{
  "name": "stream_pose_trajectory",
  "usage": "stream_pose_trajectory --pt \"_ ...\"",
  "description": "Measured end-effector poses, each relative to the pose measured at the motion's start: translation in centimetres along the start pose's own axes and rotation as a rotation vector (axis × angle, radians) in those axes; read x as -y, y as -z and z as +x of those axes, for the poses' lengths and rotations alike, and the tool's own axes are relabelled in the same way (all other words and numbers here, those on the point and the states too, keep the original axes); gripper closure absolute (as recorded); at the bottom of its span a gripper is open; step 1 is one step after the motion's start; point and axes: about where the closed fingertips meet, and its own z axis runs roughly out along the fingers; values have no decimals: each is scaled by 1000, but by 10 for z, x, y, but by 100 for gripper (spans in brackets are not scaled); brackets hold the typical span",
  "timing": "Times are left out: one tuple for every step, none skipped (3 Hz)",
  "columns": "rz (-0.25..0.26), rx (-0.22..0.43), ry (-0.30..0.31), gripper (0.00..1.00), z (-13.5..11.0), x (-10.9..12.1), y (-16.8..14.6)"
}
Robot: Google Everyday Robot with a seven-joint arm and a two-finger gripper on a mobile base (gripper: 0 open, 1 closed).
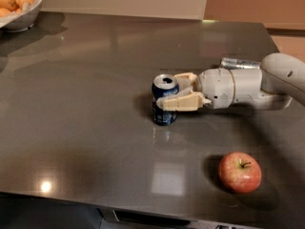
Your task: Place pepsi can upright
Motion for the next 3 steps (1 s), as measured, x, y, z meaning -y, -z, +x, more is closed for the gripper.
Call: stream_pose_trajectory --pt "-4 0 2 14 -1 -1 -2" --pt "-8 0 3 0 -2 -1 -4" --pt "-8 0 3 0 -2 -1 -4"
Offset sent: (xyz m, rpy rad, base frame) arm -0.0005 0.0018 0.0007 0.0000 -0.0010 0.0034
